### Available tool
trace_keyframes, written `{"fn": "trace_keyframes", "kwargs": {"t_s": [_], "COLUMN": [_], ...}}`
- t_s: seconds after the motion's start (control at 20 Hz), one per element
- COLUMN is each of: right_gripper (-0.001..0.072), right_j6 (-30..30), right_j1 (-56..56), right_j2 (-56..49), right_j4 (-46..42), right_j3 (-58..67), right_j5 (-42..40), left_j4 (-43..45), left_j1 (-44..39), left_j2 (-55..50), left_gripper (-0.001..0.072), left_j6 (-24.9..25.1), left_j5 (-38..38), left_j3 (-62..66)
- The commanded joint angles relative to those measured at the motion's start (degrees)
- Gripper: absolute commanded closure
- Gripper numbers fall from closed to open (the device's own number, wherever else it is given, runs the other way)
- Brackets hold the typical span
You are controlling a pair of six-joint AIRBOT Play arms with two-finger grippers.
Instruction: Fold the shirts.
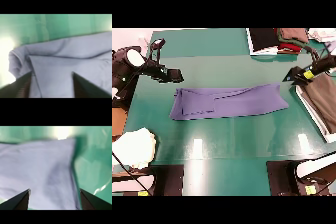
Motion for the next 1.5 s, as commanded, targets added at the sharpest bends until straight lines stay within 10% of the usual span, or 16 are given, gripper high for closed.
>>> {"fn": "trace_keyframes", "kwargs": {"t_s": [0.0,0.5,0.75,1.45], "right_gripper": [0.0008,0.0047,0.0696,0.0698], "right_j6": [-3.19,-12.9,-15.23,-1.14], "right_j1": [-5.01,0.57,3.41,19.19], "right_j2": [-0.26,-1.22,0.85,16.28], "right_j4": [2.45,12.39,12.81,12.72], "right_j3": [-8.41,-22.16,-22.14,4.02], "right_j5": [-1.01,-10.36,-11.13,-6.93], "left_j4": [-4.63,-11.1,-11.28,-17.22], "left_j1": [-0.04,-8.79,-17.55,-27.5], "left_j2": [-0.11,-3.21,-7.3,-29.88], "left_gripper": [0.0683,0.0684,0.0685,0.0685], "left_j6": [0.13,0.07,-0.02,0.09], "left_j5": [-2.64,3.96,12.68,14.47], "left_j3": [0.35,-0.2,0.37,17.11]}}
